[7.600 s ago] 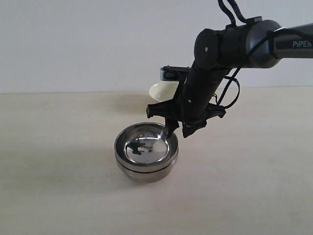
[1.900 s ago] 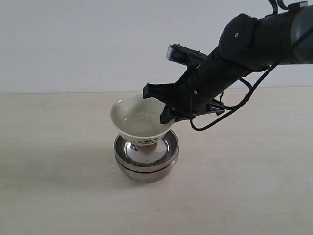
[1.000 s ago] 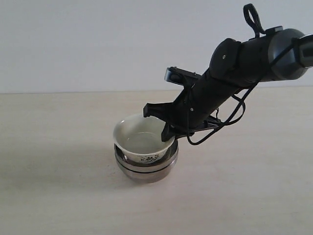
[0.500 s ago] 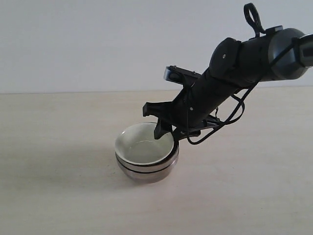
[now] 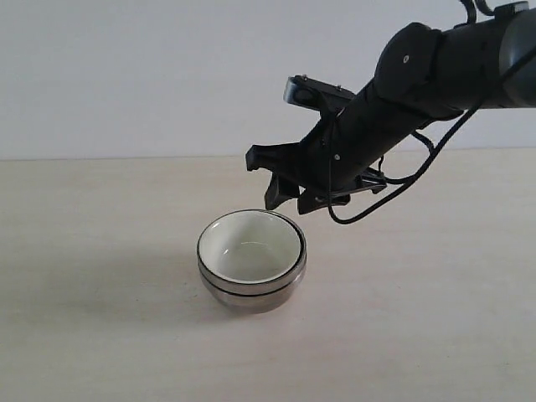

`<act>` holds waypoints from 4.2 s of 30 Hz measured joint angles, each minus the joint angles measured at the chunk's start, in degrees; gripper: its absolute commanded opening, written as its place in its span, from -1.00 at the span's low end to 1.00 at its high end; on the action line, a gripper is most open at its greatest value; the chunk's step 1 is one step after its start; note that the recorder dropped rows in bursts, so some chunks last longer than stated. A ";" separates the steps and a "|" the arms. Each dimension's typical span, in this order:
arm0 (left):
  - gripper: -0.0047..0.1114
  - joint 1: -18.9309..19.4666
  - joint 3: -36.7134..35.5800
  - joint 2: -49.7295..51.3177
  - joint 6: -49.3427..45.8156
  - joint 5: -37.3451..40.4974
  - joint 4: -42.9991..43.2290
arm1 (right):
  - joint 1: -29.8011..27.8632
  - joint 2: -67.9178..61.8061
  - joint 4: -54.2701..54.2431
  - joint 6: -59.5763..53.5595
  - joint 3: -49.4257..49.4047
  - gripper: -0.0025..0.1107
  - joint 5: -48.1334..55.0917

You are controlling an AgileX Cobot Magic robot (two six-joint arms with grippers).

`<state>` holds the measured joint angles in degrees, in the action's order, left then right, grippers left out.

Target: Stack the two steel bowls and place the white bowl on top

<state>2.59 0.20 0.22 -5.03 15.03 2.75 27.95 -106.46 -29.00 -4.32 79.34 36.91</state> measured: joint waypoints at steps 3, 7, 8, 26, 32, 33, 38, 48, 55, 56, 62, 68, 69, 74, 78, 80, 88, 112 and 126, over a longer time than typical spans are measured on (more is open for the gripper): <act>-0.85 0.00 0.00 0.00 0.00 0.00 0.00 | 0.00 1.23 2.43 1.15 0.00 -0.19 1.04; -0.85 0.00 0.00 0.00 0.00 0.00 0.00 | 0.00 2.78 10.62 5.84 0.00 -0.41 3.09; -0.85 0.00 0.00 0.00 0.00 0.00 0.00 | 0.00 3.35 13.25 7.66 0.00 -0.56 3.45; -0.85 0.00 0.00 0.00 0.00 0.00 0.00 | 0.00 36.02 18.97 15.86 -38.46 -0.96 -24.12; -0.85 0.00 0.00 0.00 0.00 0.00 0.00 | 0.00 55.87 18.64 18.42 -56.98 -0.96 -32.40; -0.85 0.00 0.00 0.00 0.00 0.00 0.00 | 0.00 58.20 18.64 19.00 -58.84 -0.96 -33.28; -0.85 0.00 0.00 0.00 0.00 0.00 0.00 | 0.00 71.18 18.52 23.27 -66.54 -0.96 -32.51; -0.85 0.00 0.00 0.00 0.00 0.00 0.00 | 0.00 84.35 17.04 31.49 -68.58 -0.96 -16.98; -0.85 0.00 0.00 0.00 0.00 0.00 0.00 | 0.00 84.95 11.05 35.12 -68.58 -0.96 -14.93; -0.85 0.00 0.00 0.00 0.00 0.00 0.00 | 0.00 84.95 10.90 35.22 -68.58 -0.96 -14.93; -0.85 0.00 0.00 0.00 0.00 0.00 0.00 | 0.00 84.95 10.66 35.37 -68.58 -0.96 -14.80; -0.85 0.00 0.00 0.00 0.00 0.00 0.00 | 0.00 84.95 11.34 35.37 -68.58 -0.96 -15.02; -0.85 0.00 0.00 0.00 0.00 0.00 0.00 | 0.00 84.95 11.34 35.37 -68.58 -0.96 -15.02; -0.85 0.00 0.00 0.00 0.00 0.00 0.00 | -2.68 88.72 14.34 33.11 -68.58 -0.96 -14.07; -0.85 0.00 0.00 0.00 0.00 0.00 0.00 | -8.10 95.07 15.39 25.19 -69.91 -0.96 -15.49; -0.85 0.00 0.00 0.00 0.00 0.00 0.00 | -10.39 98.14 15.61 21.91 -72.79 -0.96 -19.06; -0.85 0.00 0.00 0.00 0.00 0.00 0.00 | -13.91 103.20 19.15 12.49 -79.01 -0.96 -31.11; -0.85 0.00 0.00 0.00 0.00 0.00 0.00 | -19.29 106.13 27.86 1.40 -79.37 -0.96 -16.68; -0.85 0.00 0.00 0.00 0.00 0.00 0.00 | -19.29 106.13 27.86 1.40 -79.37 -0.96 -16.68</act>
<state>2.59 0.20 0.22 -5.03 15.03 2.75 8.65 -0.32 -1.14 -2.93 -0.03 20.22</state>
